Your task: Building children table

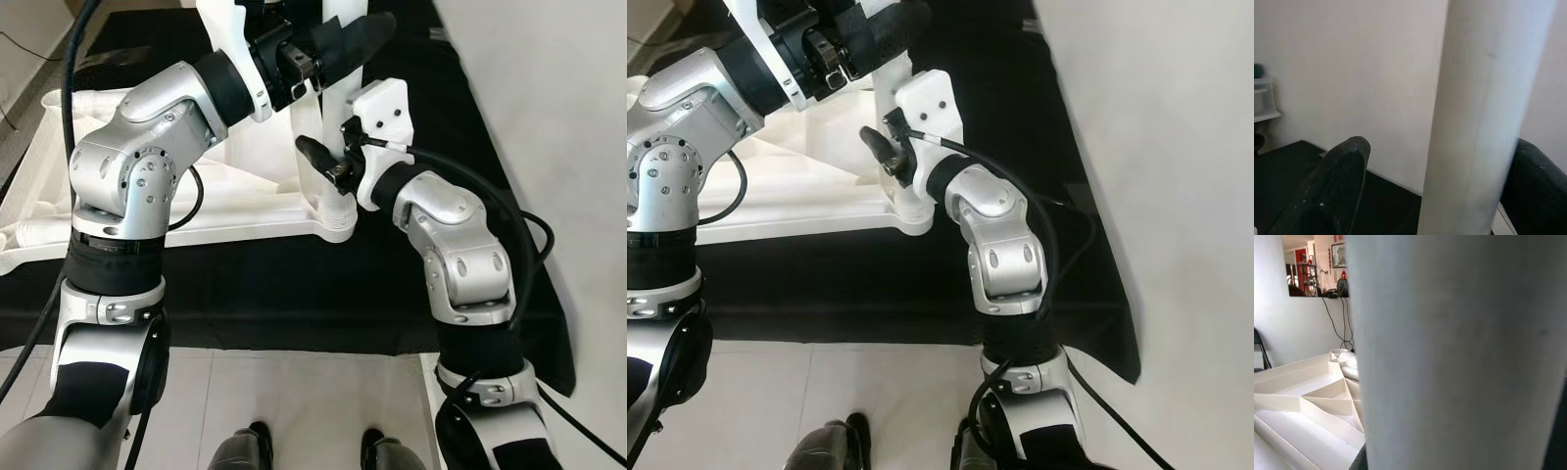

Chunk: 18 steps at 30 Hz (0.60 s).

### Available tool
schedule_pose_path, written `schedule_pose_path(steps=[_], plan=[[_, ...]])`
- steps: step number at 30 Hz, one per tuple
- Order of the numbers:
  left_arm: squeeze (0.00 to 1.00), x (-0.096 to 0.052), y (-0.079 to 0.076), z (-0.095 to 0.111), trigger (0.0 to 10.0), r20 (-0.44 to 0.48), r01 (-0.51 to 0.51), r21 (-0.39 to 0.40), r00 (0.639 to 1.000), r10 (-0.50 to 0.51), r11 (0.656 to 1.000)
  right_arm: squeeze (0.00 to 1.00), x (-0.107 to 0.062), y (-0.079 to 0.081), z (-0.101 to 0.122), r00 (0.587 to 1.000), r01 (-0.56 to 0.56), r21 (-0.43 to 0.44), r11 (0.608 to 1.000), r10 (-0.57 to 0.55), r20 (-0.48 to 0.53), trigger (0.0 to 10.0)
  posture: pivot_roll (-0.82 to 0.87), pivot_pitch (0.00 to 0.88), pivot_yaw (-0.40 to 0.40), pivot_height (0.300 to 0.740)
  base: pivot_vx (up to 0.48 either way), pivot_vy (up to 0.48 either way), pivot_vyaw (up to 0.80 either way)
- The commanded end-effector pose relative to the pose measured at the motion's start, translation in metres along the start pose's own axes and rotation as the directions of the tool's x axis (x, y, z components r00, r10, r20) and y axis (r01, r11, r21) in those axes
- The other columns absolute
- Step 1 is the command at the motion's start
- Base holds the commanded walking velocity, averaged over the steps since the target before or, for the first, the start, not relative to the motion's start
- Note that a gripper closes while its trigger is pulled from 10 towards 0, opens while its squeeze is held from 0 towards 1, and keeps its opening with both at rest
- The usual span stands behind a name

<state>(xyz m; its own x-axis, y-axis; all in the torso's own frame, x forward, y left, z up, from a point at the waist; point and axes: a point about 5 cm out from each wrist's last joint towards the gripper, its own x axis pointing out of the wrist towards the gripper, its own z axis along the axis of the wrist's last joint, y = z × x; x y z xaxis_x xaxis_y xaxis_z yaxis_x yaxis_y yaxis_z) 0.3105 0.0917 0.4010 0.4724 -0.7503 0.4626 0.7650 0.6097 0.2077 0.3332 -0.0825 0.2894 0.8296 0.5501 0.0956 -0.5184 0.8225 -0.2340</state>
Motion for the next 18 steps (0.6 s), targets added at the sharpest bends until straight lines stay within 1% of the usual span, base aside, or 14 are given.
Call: schedule_pose_path(steps=[1, 3, 6, 7, 9, 10, 18], plan=[[0.00, -0.003, 0.004, 0.001, 10.0, -0.004, -0.019, 0.018, 1.000, 0.019, 1.000, 0.00, -0.003, -0.007, -0.071, 0.940, 0.082, 0.166, 0.983, -0.021, -0.340, 0.0, 0.00, 0.303, 0.017, 0.740, 0.000, 0.000, 0.00], [0.00, -0.003, 0.004, 0.001, 10.0, -0.004, -0.019, 0.018, 1.000, 0.019, 1.000, 0.00, -0.003, -0.007, -0.071, 0.940, 0.082, 0.166, 0.983, -0.021, -0.340, 0.0, 0.00, 0.303, 0.017, 0.740, 0.000, 0.000, 0.00], [0.00, -0.004, 0.006, 0.002, 10.0, -0.004, -0.030, 0.025, 1.000, 0.030, 0.999, 0.00, -0.003, -0.003, -0.064, 0.940, 0.096, 0.169, 0.981, -0.034, -0.340, 0.0, 0.00, 0.302, 0.019, 0.740, 0.000, 0.000, 0.00], [0.00, -0.004, 0.007, 0.002, 3.9, -0.006, -0.029, 0.028, 1.000, 0.029, 0.999, 0.00, -0.005, 0.000, -0.062, 0.937, 0.110, 0.168, 0.980, -0.046, -0.346, 0.0, 0.00, 0.302, 0.020, 0.740, 0.000, 0.000, 0.00], [0.00, -0.004, 0.007, 0.001, 3.9, -0.009, -0.027, 0.031, 1.000, 0.027, 0.999, 0.00, -0.006, 0.002, -0.060, 0.936, 0.119, 0.167, 0.979, -0.054, -0.349, 0.0, 0.00, 0.302, 0.020, 0.740, 0.000, 0.000, 0.00], [0.00, -0.004, 0.008, 0.001, 0.0, -0.010, -0.023, 0.032, 1.000, 0.024, 0.999, 0.00, -0.006, 0.004, -0.058, 0.935, 0.124, 0.168, 0.978, -0.059, -0.348, 0.0, 0.00, 0.301, 0.022, 0.740, 0.000, 0.000, 0.00], [0.00, -0.003, 0.008, 0.000, 0.0, -0.013, -0.008, 0.028, 1.000, 0.009, 1.000, 0.00, -0.005, 0.003, -0.053, 0.939, 0.132, 0.168, 0.977, -0.069, -0.338, 0.0, -0.01, 0.301, 0.025, 0.740, 0.000, 0.000, 0.00]])
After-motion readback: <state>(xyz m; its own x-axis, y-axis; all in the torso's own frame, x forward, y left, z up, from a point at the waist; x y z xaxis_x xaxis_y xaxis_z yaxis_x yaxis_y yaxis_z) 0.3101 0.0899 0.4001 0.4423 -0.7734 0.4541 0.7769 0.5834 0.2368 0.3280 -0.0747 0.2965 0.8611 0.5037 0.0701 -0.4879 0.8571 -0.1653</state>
